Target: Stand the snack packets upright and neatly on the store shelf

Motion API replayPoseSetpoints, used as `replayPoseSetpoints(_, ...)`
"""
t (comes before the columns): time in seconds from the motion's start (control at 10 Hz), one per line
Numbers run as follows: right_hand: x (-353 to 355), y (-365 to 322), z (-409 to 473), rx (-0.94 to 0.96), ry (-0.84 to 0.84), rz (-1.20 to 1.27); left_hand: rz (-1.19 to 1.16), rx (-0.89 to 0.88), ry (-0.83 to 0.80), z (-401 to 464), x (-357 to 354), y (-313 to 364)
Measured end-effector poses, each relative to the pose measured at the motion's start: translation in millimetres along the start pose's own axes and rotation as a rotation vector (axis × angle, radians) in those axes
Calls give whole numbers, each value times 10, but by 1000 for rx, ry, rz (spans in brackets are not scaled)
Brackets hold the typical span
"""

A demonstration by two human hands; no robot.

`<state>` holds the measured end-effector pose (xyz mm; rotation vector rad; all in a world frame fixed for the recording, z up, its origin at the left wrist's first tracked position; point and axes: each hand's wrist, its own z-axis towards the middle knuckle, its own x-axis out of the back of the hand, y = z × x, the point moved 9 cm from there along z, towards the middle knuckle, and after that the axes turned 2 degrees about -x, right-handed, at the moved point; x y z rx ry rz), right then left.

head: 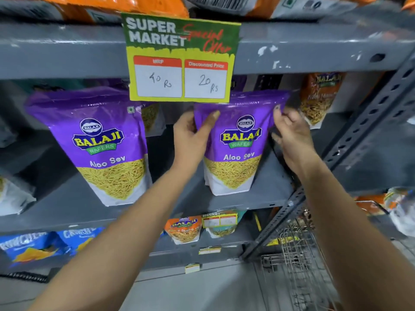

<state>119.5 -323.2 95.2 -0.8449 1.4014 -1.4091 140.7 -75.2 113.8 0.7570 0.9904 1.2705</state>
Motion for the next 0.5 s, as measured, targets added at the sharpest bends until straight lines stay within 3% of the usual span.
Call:
replayPoseSetpoints(0.2,-109,886,-429,-224,-290,-289,111,379,-373,-577,-51,-1045)
replayPoseSetpoints(0.4,-173,982,-491,-224,-300,-291,135,402,-373,-654,-48,-1181)
replayPoseSetpoints(0.5,-98,952,-554,-205,-210,-241,179,416,-348,-767,43,-1167)
